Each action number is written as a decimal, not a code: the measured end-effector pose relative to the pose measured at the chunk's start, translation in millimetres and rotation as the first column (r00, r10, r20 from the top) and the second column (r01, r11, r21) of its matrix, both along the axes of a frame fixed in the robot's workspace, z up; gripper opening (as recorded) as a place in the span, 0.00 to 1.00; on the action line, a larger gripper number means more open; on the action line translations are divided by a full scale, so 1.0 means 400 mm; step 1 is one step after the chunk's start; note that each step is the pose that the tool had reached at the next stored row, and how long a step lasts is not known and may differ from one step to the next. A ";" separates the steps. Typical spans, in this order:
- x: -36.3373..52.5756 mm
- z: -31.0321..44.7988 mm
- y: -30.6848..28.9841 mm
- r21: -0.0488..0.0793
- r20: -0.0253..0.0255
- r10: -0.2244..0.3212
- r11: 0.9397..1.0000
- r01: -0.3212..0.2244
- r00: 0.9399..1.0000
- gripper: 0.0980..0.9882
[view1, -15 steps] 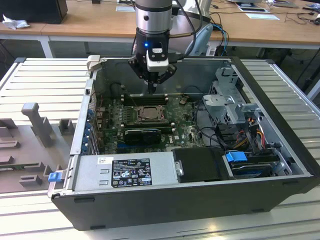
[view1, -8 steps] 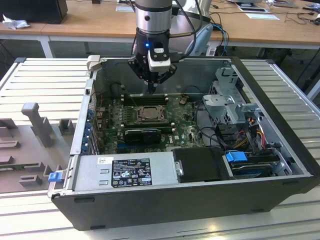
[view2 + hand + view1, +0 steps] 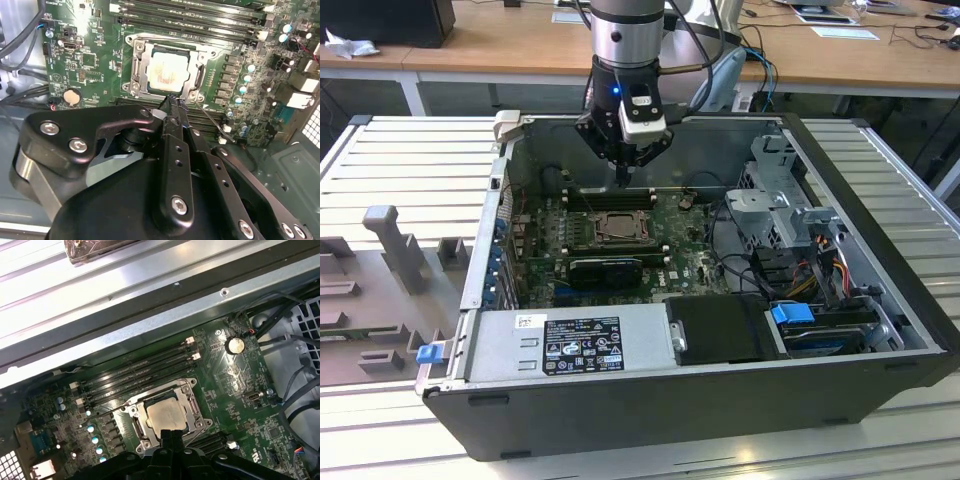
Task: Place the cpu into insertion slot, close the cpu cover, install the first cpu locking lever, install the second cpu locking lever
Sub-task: 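Install the first cpu locking lever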
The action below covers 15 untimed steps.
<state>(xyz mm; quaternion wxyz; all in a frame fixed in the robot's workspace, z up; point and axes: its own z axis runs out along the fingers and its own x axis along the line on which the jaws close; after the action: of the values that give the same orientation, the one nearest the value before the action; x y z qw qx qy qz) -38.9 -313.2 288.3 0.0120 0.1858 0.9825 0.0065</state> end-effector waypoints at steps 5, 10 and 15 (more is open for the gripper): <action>0.000 0.000 0.000 0.000 0.000 0.025 1.000 -0.025 1.000 0.01; 0.000 0.000 0.000 0.000 0.000 0.045 0.999 -0.045 0.999 0.01; -0.004 -0.001 0.000 0.000 0.000 0.064 0.998 -0.064 0.998 0.01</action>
<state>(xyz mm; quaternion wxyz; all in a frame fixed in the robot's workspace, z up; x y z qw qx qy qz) -40.5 -313.3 288.1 0.0119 0.1545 0.9879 0.0070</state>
